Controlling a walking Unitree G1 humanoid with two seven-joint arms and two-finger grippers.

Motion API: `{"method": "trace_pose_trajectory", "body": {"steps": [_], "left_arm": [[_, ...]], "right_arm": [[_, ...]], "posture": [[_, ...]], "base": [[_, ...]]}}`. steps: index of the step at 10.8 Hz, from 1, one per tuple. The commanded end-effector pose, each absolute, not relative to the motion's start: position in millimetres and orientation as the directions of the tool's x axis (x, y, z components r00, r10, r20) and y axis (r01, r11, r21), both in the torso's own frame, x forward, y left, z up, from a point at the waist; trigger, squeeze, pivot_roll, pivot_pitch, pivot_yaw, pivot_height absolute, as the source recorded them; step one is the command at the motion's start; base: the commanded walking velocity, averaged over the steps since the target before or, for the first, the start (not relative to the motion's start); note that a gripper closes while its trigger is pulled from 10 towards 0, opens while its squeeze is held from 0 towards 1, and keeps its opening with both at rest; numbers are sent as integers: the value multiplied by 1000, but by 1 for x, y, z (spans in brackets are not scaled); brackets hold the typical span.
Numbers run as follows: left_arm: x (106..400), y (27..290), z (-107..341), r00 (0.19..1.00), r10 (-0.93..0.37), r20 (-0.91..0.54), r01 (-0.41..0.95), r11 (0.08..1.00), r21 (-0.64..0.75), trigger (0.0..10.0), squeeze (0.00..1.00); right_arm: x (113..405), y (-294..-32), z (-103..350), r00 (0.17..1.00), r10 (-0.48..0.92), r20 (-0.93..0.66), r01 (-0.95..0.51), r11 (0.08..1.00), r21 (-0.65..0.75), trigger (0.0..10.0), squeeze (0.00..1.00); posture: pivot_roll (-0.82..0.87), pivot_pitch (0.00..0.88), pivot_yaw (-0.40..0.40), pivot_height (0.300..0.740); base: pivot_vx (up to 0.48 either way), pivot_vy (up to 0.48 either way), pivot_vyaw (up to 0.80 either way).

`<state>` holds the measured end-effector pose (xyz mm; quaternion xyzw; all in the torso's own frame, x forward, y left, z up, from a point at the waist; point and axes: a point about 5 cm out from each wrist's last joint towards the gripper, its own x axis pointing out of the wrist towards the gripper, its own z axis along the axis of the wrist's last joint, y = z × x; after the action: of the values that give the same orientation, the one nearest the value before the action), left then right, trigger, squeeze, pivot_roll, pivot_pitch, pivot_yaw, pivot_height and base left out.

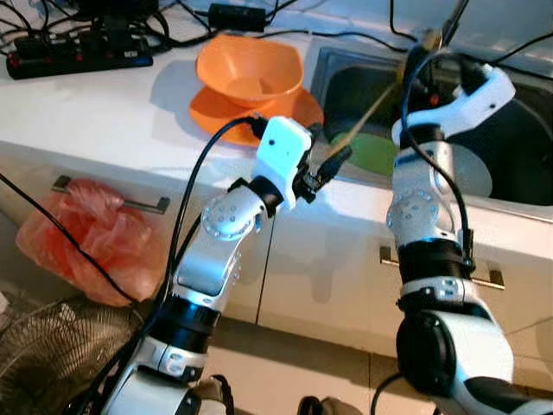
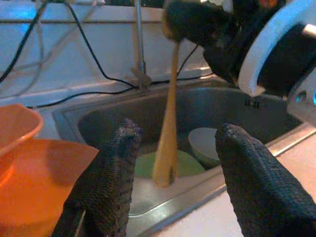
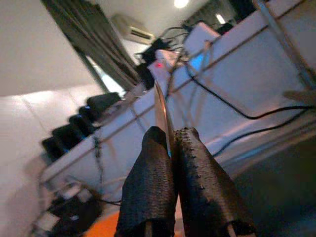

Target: Kitchen organization

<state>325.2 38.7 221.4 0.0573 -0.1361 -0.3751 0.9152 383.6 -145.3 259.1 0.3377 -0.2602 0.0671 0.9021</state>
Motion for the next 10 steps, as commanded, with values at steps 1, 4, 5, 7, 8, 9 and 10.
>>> {"method": "trace_pose_trajectory", "body": {"steps": [1, 4, 5, 7, 8, 9, 10], "left_arm": [[324, 30, 225, 656, -729, 196, 693, 684, 227, 10000, 0], [330, 33, 229, 671, -724, 162, 676, 686, 269, 10000, 0], [331, 34, 229, 669, -727, 152, 677, 681, 278, 10000, 0], [334, 34, 230, 665, -735, 133, 681, 669, 297, 10000, 0], [334, 34, 230, 663, -738, 123, 683, 664, 306, 10000, 0], [335, 35, 230, 663, -739, 116, 683, 661, 311, 10000, 0], [336, 37, 229, 667, -738, 104, 679, 659, 323, 10000, 0]], "right_arm": [[380, -145, 262, 846, -33, 533, -329, 754, 569, 10000, 0], [367, -135, 265, 823, 55, 565, -432, 707, 560, 10000, 0], [364, -134, 265, 818, 70, 571, -450, 697, 559, 10000, 0], [357, -131, 267, 805, 99, 585, -487, 675, 555, 10000, 0], [353, -131, 268, 801, 110, 589, -500, 663, 557, 10000, 0], [351, -131, 270, 796, 122, 593, -515, 652, 556, 10000, 0], [349, -131, 271, 792, 134, 596, -526, 645, 554, 10000, 0]], "posture": [[70, 110, -83, 740], [67, 118, -75, 740], [65, 119, -73, 740], [60, 122, -67, 740], [59, 122, -66, 740], [58, 124, -66, 740], [60, 124, -66, 740]], "base": [[0, 0, 0], [0, 0, 0], [0, 0, 0], [0, 0, 0], [0, 0, 0], [0, 0, 0], [0, 0, 0]]}}
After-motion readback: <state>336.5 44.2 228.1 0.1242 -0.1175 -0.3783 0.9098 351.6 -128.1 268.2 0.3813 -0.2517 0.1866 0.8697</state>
